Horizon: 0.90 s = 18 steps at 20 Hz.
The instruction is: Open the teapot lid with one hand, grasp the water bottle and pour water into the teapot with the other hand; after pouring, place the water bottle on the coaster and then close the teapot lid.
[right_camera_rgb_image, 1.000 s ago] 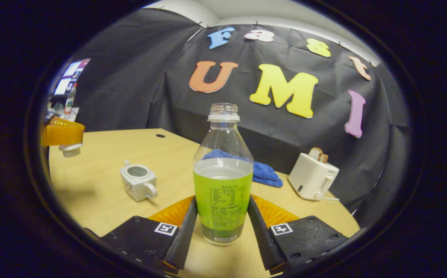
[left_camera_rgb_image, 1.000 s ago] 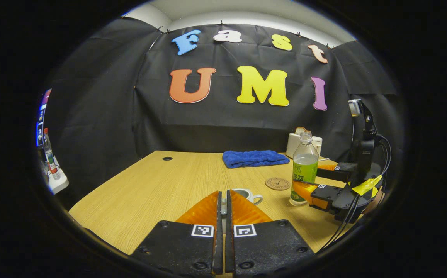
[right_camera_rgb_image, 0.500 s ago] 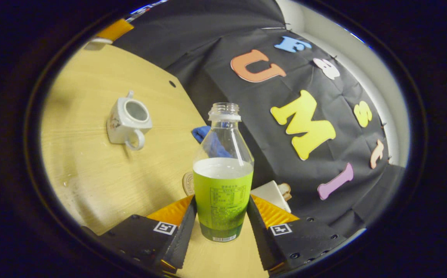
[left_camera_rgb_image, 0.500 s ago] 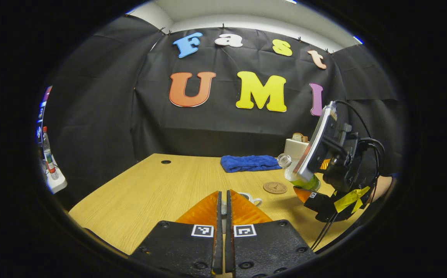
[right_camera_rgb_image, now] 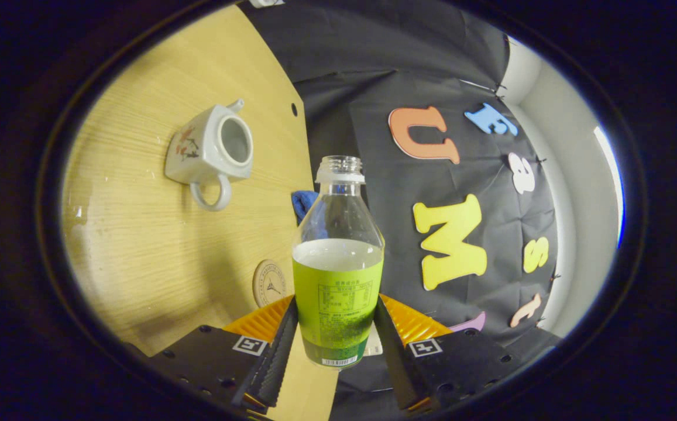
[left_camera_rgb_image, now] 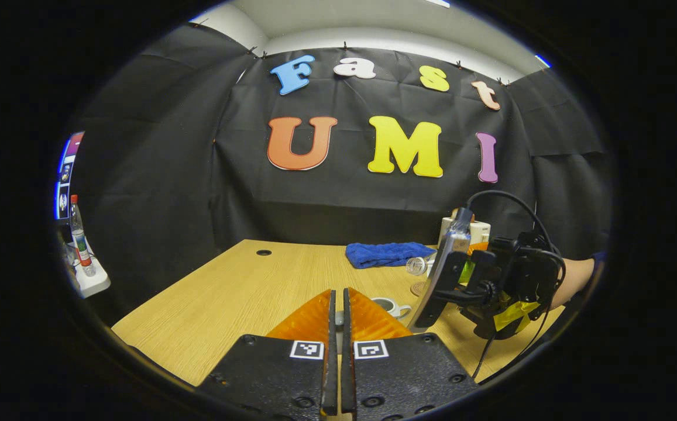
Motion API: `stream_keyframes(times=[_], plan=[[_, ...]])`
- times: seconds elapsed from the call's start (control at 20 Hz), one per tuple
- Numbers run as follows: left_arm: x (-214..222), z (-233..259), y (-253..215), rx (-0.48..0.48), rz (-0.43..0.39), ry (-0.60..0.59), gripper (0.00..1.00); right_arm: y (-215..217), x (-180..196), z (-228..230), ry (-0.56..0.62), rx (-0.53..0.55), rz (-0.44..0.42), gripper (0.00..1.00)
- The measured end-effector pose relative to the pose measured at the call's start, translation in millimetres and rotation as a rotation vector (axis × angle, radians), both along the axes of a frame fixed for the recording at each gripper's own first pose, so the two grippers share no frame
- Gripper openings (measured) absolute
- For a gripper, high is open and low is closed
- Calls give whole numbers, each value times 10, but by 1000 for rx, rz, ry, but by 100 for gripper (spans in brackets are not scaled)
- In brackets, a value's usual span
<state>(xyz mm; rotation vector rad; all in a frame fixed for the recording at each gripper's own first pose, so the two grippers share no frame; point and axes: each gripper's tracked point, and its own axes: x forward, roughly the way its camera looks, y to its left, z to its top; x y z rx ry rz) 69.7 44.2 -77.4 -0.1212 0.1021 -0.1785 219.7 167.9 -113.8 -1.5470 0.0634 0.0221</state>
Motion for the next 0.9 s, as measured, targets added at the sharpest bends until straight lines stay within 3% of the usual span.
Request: stream_keyframes(times=[0.3,0.9], plan=[[15,-1,82,-5,17,-1,5,96,33,-2,-18,-195,23,73],[-5,-9,46,1,-17,-11,5,207,27,22,-27,-377,60,72]])
